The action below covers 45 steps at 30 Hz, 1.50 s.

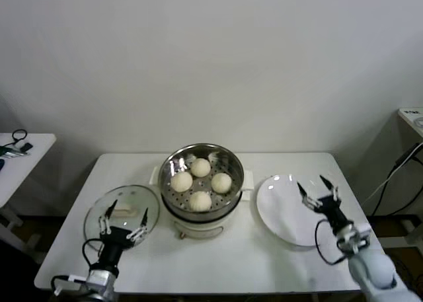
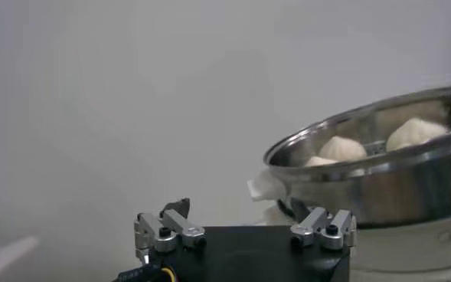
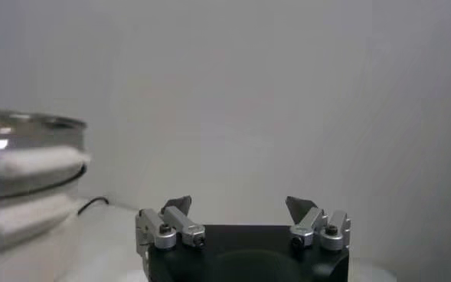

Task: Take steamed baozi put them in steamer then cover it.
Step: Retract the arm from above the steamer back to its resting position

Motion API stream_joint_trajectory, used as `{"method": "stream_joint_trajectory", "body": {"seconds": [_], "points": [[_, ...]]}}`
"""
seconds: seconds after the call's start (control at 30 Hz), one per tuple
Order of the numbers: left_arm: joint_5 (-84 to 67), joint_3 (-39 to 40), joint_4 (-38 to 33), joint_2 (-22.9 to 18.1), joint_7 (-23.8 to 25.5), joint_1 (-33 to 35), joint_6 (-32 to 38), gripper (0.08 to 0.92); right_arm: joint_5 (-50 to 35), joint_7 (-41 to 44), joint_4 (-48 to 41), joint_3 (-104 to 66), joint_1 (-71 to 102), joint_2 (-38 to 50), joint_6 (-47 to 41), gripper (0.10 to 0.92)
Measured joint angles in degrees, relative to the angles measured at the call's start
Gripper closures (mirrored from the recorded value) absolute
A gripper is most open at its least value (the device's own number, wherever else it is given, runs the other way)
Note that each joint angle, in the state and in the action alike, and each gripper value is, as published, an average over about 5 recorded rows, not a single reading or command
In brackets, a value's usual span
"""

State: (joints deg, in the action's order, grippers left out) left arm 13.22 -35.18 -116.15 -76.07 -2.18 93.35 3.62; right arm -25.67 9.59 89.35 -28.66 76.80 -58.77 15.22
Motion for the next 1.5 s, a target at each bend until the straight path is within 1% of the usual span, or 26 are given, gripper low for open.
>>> {"method": "stream_joint_trajectory", "body": {"seconds": [0.27, 0.5, 0.63, 0.77, 1.0, 1.4, 1.5], "points": [[20.3, -0.8, 4.7, 2.6, -7.9, -1.7, 0.8, 0.177, 3.1, -0.2, -0.4, -2.9, 7.4, -7.1, 4.8, 0.203], [37.8, -0.5, 12.7, 2.9, -13.4, -4.6, 0.0, 0.177, 4.1, -0.6, -0.6, -4.8, 9.5, -10.1, 7.2, 0.203], [44.8, -0.4, 17.6, 2.7, -15.4, -6.7, -0.7, 0.177, 4.4, -0.8, -0.4, -5.5, 10.5, -11.1, 7.8, 0.203], [49.3, -0.2, 21.9, 2.6, -16.4, -9.1, -1.4, 0.177, 4.4, -0.9, 0.1, -6.0, 11.2, -11.9, 8.0, 0.203], [54.1, 0.4, 27.9, 2.4, -16.8, -13.5, -2.8, 0.177, 4.5, -0.9, 0.8, -7.2, 12.4, -12.7, 8.4, 0.203], [58.9, 0.7, 35.8, 2.3, -17.8, -19.7, -4.3, 0.179, 4.6, -1.0, 1.8, -8.3, 13.9, -13.8, 9.4, 0.203], [59.4, 0.7, 36.9, 2.3, -18.0, -20.3, -4.3, 0.215, 4.6, -1.0, 1.7, -8.4, 14.0, -14.1, 9.6, 0.203]]}}
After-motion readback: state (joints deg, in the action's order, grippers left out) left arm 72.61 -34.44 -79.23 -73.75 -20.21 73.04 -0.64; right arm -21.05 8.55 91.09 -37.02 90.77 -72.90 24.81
